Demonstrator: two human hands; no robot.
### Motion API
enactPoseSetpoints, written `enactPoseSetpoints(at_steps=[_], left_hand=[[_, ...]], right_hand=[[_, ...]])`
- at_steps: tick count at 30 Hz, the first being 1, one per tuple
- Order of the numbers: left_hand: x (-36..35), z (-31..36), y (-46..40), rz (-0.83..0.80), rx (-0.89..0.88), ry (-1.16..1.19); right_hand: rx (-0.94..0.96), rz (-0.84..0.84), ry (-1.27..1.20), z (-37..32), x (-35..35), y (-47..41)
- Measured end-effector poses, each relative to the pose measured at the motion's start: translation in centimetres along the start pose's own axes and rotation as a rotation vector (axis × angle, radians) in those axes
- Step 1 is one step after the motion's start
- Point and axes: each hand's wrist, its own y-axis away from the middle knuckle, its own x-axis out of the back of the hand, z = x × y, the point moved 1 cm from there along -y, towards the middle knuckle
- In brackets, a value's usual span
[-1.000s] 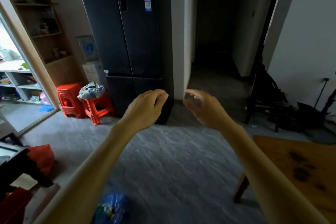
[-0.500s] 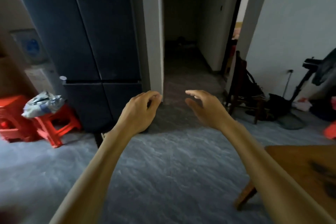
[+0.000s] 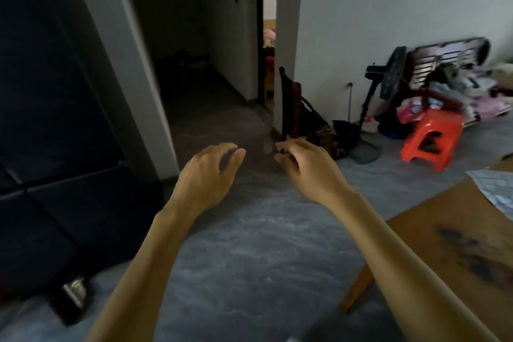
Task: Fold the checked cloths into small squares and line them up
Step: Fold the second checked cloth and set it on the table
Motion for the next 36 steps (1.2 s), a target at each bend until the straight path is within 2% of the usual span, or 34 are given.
enactPoseSetpoints(at_steps=[5,8,12,19,22,27,36], left_hand=[[-8.8,1.8,-10.7,-0.171,-0.078,0.190],[-12.1,3.4,-17.3,-0.181,-0.175,0.228],[-15.7,5.6,-25.4,-0.202,-0.240,0.248],[-25.6,8.8,-34.1,-0.427,-0.310,0.424],[-29.7,9.7,-37.7,-0.513,-0.339,0.493],[-35.8,11.9,-44.6,-0.618,-0.501,0.574],[-43.7,17.3,-53.5,-0.881,-0.736,0.706]], right_hand=[[-0.128,0.084,0.087,10.4,-1.1,-5.4],[-0.220,0.092,0.182,16.1,-0.4,-8.8],[-0.312,0.164,0.155,22.0,1.0,-12.4],[-0.537,0.254,0.114,31.0,1.3,-13.8],[-0.637,0.285,0.142,34.1,1.0,-14.6],[-0.793,0.419,0.205,38.5,0.6,-16.9],[-1.031,0.537,0.333,42.3,1.6,-20.4]])
